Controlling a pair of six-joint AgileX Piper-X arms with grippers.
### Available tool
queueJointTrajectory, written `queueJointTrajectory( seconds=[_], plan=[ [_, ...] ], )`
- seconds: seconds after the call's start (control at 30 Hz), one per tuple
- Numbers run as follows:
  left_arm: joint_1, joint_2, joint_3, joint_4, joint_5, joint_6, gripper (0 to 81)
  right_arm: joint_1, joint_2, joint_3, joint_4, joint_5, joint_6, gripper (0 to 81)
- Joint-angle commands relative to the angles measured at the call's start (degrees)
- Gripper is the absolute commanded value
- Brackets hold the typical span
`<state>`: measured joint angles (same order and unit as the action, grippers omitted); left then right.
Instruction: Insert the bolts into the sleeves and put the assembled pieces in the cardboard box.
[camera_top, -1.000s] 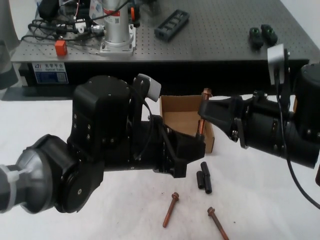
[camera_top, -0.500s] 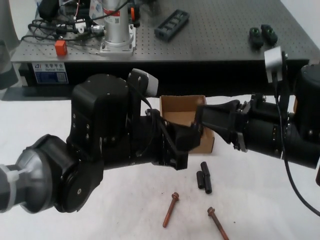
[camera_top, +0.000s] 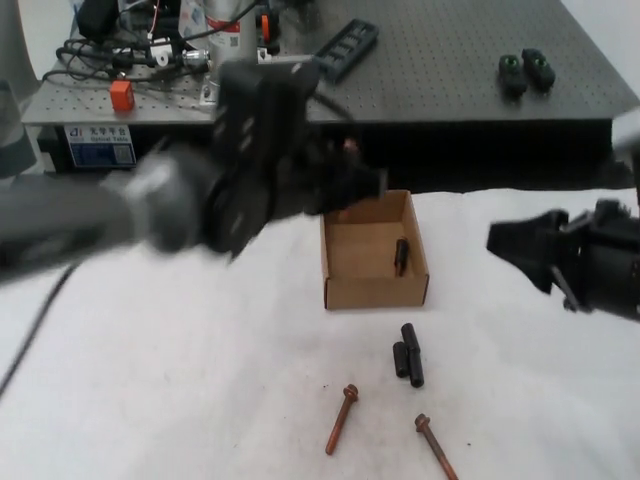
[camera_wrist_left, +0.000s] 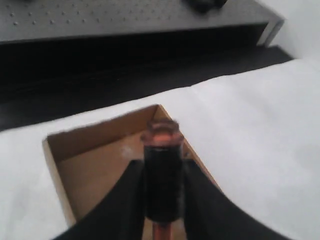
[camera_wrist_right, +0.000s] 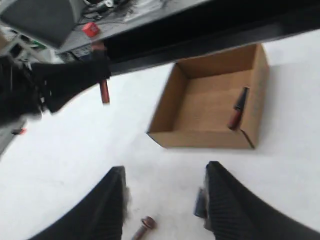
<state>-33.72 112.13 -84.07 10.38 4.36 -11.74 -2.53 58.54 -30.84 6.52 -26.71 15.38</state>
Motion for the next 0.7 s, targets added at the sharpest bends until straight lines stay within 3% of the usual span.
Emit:
queueJointTrajectory(
  seconds=[0.0, 0.23, 0.43, 0.5, 0.67],
  plan=[
    [-0.1, 2.0, -4.1, 4.9, -0.7, 2.1, 0.6, 0.0, -0.7, -0.2, 7.8, 5.3, -2.6, 36.6],
    [-0.1, 21.4, -33.1, 29.2, 0.8, 3.5, 0.6, 0.9, -0.7, -0.2, 12.8, 7.7, -2.6, 36.6],
    [-0.1, 27.9, -41.1, 35.6, 1.9, 4.2, 0.2, 1.3, -0.6, -0.3, 15.2, 10.2, -3.5, 36.6],
    [-0.1, 28.3, -41.0, 36.3, 1.9, 4.2, 4.3, 2.1, 0.2, -0.8, 17.4, 10.7, -6.4, 36.5],
    [-0.1, 28.0, -41.4, 36.3, 1.9, 4.5, 24.8, 5.1, 5.0, -4.0, 21.5, 12.0, -9.1, 35.0]
  ],
)
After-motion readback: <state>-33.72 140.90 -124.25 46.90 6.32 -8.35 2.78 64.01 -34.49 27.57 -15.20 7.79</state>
